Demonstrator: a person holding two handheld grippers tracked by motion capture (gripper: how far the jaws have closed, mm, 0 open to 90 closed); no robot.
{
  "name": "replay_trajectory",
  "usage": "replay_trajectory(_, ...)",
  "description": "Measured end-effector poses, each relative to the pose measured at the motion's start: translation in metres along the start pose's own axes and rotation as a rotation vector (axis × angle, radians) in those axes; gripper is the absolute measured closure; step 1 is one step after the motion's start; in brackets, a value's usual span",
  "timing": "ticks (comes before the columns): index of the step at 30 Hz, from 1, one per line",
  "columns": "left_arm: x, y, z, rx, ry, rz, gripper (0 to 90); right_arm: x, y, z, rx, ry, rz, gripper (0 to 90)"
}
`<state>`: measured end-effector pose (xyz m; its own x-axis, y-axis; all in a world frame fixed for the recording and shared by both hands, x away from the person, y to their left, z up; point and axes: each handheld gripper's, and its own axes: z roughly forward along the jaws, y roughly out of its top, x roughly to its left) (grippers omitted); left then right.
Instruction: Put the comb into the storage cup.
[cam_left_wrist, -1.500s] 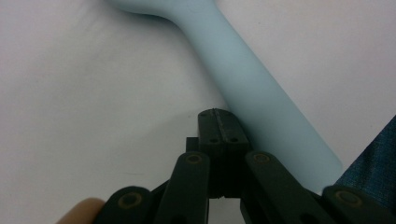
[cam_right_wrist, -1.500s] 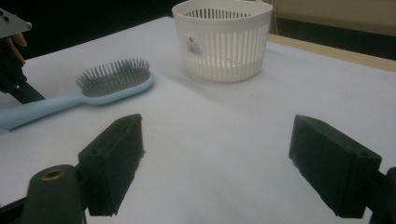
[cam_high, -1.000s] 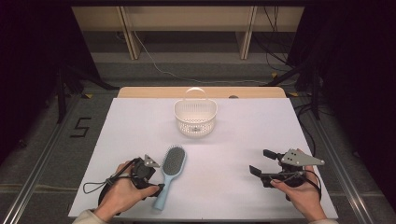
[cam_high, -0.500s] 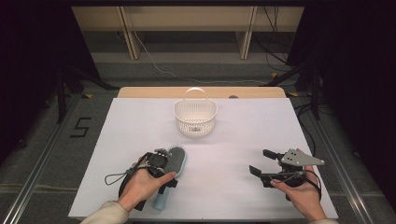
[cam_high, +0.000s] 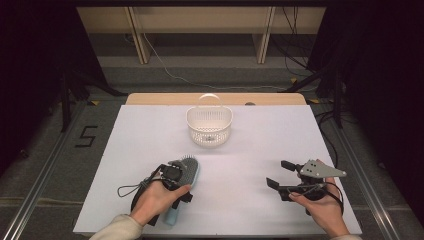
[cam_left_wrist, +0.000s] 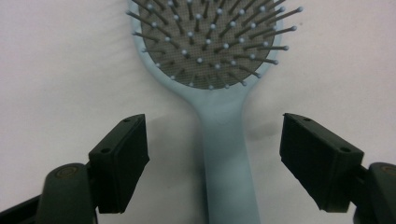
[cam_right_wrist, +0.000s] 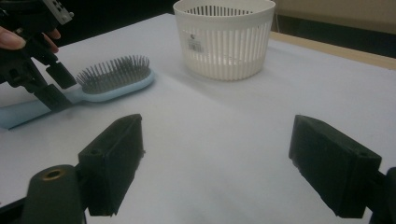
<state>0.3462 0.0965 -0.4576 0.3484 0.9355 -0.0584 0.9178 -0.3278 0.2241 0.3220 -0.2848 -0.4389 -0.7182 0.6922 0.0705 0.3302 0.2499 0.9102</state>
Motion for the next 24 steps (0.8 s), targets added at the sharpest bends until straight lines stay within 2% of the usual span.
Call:
replay_trajectory(13,-0.0018,0.0048,0.0044,0.026,0.032,0.0,28.3,0.0,-0.0002,0.0005,0.001,0.001,0.0,18.4)
replay_trajectory(24,-0.0046,0.0056,0.0073,0.04,0.017,0.002,33.2,-0.0003,-0.0004,0.0007,0.003,0.002,-0.002,18.5)
